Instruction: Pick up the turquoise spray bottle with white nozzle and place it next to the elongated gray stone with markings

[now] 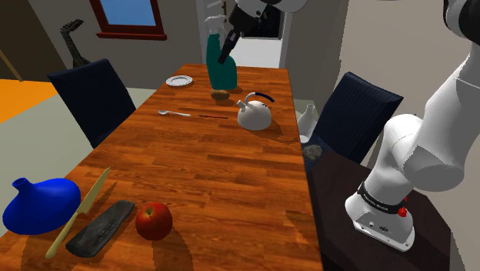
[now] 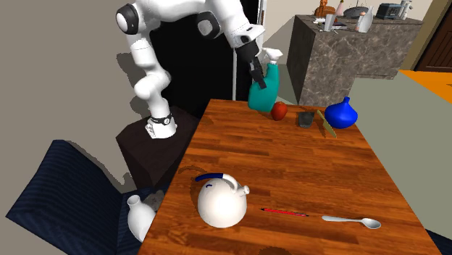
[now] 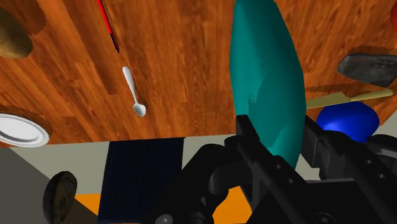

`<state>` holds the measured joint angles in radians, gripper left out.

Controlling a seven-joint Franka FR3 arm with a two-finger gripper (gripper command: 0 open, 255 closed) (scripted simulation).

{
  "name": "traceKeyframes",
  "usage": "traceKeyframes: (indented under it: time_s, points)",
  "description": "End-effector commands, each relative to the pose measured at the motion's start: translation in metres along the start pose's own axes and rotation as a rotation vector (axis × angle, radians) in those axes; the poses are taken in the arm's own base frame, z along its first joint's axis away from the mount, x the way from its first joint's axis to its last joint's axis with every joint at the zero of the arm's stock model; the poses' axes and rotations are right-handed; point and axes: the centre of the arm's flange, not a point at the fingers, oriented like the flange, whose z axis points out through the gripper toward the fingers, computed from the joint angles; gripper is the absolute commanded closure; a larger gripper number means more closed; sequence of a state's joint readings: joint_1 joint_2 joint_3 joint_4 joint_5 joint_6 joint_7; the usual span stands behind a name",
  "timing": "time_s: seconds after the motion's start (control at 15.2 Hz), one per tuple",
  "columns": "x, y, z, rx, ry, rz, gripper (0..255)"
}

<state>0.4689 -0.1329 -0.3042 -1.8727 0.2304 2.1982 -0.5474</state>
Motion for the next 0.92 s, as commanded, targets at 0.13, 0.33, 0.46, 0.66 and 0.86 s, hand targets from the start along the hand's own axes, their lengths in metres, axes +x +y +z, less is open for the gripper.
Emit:
traceKeyframes:
  time_s: [0.13, 0.33, 0.46, 0.66, 0.86]
  points:
    - [0.014, -0.050, 0.008, 0.000, 0.001, 0.001, 255]
    - [0.025, -0.088, 0.015, 0.000, 0.001, 0.001, 255]
    - [0.032, -0.113, 0.019, 0.000, 0.001, 0.001, 255]
    - [0.043, -0.150, 0.025, 0.000, 0.001, 0.001, 255]
    - [0.054, -0.188, 0.032, 0.000, 0.001, 0.001, 255]
